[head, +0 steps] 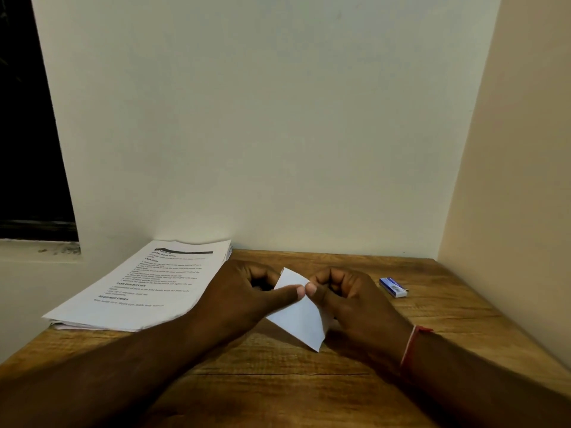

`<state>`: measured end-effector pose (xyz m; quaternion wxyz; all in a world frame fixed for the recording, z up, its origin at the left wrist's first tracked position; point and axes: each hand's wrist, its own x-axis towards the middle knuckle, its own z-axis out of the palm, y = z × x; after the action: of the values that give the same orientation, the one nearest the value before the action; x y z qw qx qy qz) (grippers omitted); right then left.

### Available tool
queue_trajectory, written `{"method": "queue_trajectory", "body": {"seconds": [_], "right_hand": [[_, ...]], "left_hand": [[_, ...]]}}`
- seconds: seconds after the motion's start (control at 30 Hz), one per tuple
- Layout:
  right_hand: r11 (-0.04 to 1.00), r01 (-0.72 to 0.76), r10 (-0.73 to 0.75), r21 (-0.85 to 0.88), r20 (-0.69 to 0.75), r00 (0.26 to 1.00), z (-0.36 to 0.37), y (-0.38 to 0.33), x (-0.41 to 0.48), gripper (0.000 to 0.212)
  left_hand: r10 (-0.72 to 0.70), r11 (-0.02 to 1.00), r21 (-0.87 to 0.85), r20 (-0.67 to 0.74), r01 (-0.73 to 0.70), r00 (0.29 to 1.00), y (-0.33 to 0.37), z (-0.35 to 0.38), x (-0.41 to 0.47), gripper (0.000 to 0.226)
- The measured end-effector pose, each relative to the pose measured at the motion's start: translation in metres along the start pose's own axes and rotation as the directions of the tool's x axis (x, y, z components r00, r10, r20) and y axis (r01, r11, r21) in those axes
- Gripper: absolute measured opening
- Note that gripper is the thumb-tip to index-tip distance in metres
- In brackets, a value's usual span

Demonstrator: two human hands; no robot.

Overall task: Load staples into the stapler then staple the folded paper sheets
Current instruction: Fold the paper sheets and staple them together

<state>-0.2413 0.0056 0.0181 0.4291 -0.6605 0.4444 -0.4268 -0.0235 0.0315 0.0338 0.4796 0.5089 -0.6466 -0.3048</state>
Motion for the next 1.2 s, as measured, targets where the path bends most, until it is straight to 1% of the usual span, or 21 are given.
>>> {"method": "queue_trajectory", "body": {"seconds": [0.07,0.13,0.2,0.3,0.37,0.43,0.53,0.67,0.8,0.87,0.93,0.97,1.07,1.13,1.2], "right_hand": [[0.998,-0.002,0.001,0.059,0.009,1.000,-0.001,0.001,0.000,0.015],[0.996,-0.001,-0.001,0.090,0.030,1.000,-0.002,0.000,-0.001,0.016],[0.998,0.021,-0.024,0.058,0.053,0.998,-0.001,0.000,-0.002,0.018],[0.990,0.124,-0.121,-0.064,0.055,0.991,0.000,0.003,-0.001,0.021],[0.982,0.170,-0.165,-0.086,0.060,0.984,0.000,0.004,-0.001,0.020],[0.980,0.183,-0.180,-0.073,0.054,0.982,0.000,0.004,-0.001,0.017],[0.985,0.167,-0.165,-0.036,0.054,0.985,0.001,0.005,-0.001,0.015],[0.996,0.089,-0.090,0.005,0.048,0.995,0.004,0.005,-0.001,0.020],[0.996,-0.004,0.002,0.091,0.016,1.000,0.003,0.002,0.000,0.016],[0.993,-0.011,0.013,0.115,-0.016,1.000,0.002,0.002,0.002,0.014],[0.992,-0.003,0.013,0.125,-0.081,0.997,0.000,0.003,0.005,0.012],[0.991,0.000,0.014,0.131,-0.106,0.994,-0.001,0.004,0.007,0.011],[0.991,0.038,-0.018,0.130,-0.154,0.988,-0.005,0.007,0.009,0.005],[0.991,0.066,-0.048,0.114,-0.160,0.986,-0.007,0.008,0.009,0.010],[0.993,0.103,-0.095,0.051,-0.131,0.987,-0.007,0.008,0.008,0.017]], "left_hand": [[-0.023,1.000,-0.011,0.023,0.024,0.999,0.003,0.002,-0.001,0.022],[-0.031,0.999,0.027,0.006,0.031,0.999,0.002,0.001,0.000,0.021],[-0.044,0.999,0.020,-0.029,0.045,0.999,0.000,0.000,0.001,0.023],[-0.054,0.996,-0.070,-0.072,0.049,0.996,-0.003,0.002,0.001,0.026],[-0.059,0.985,-0.167,-0.080,0.045,0.995,-0.003,0.004,0.000,0.027],[-0.056,0.972,-0.234,-0.088,0.034,0.995,-0.004,0.006,0.000,0.025],[-0.024,0.963,-0.268,-0.117,-0.008,0.993,-0.004,0.008,0.000,0.024],[-0.019,0.965,-0.263,-0.156,-0.023,0.988,-0.005,0.005,0.004,0.037],[-0.042,0.938,-0.346,-0.139,-0.009,0.989,-0.005,-0.004,0.010,0.030],[-0.050,0.930,-0.368,-0.137,-0.004,0.989,-0.007,-0.006,0.014,0.022],[-0.058,0.933,-0.359,-0.084,0.024,0.995,-0.007,-0.009,0.017,0.015],[-0.044,0.945,-0.324,-0.037,0.029,0.998,-0.008,-0.011,0.018,0.014],[0.010,0.978,-0.206,0.154,0.022,0.988,-0.010,-0.018,0.018,0.020],[-0.003,0.987,-0.156,0.262,0.045,0.965,-0.011,-0.020,0.017,0.019],[-0.017,0.997,-0.064,0.349,0.042,0.937,-0.012,-0.021,0.017,0.017]]}}
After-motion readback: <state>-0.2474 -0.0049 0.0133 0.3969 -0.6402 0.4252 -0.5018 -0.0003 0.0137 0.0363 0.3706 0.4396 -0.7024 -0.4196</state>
